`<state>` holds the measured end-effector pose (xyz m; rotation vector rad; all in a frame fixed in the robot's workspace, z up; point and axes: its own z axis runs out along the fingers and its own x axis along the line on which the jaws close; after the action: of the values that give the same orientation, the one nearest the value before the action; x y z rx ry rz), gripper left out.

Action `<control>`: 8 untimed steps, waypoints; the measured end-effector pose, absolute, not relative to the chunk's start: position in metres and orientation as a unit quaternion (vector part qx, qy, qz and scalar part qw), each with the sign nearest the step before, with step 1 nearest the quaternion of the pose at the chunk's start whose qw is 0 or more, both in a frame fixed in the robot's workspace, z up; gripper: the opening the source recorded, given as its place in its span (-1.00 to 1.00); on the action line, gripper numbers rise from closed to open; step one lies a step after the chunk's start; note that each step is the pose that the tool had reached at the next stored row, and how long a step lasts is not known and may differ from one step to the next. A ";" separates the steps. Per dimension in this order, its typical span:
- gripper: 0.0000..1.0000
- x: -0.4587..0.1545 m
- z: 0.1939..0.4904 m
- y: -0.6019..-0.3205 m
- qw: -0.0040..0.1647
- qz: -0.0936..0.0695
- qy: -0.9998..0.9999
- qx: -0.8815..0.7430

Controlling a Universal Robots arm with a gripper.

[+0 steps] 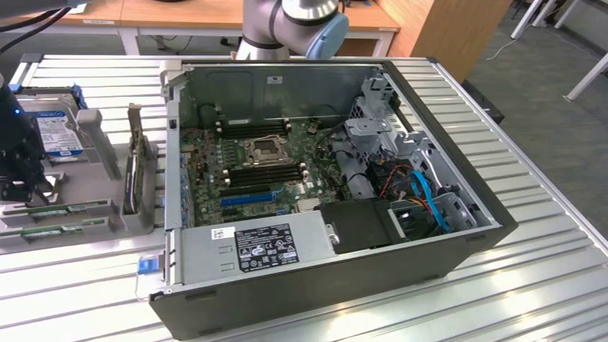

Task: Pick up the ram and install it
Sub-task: 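Pick up the ram and move it above insertion slot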

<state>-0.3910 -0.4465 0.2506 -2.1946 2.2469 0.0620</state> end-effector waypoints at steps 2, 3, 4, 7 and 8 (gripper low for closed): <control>-0.40 -0.391 0.251 -0.448 0.000 0.020 0.715 -0.699; -0.40 -0.391 0.251 -0.449 0.000 0.020 0.715 -0.699; -0.40 -0.391 0.251 -0.449 0.000 0.020 0.715 -0.699; -0.40 -0.391 0.251 -0.451 0.000 0.020 0.715 -0.699; -0.40 -0.391 0.251 -0.452 0.000 0.020 0.715 -0.699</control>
<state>-0.3910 -0.4518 0.2506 -2.1947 2.2470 0.0620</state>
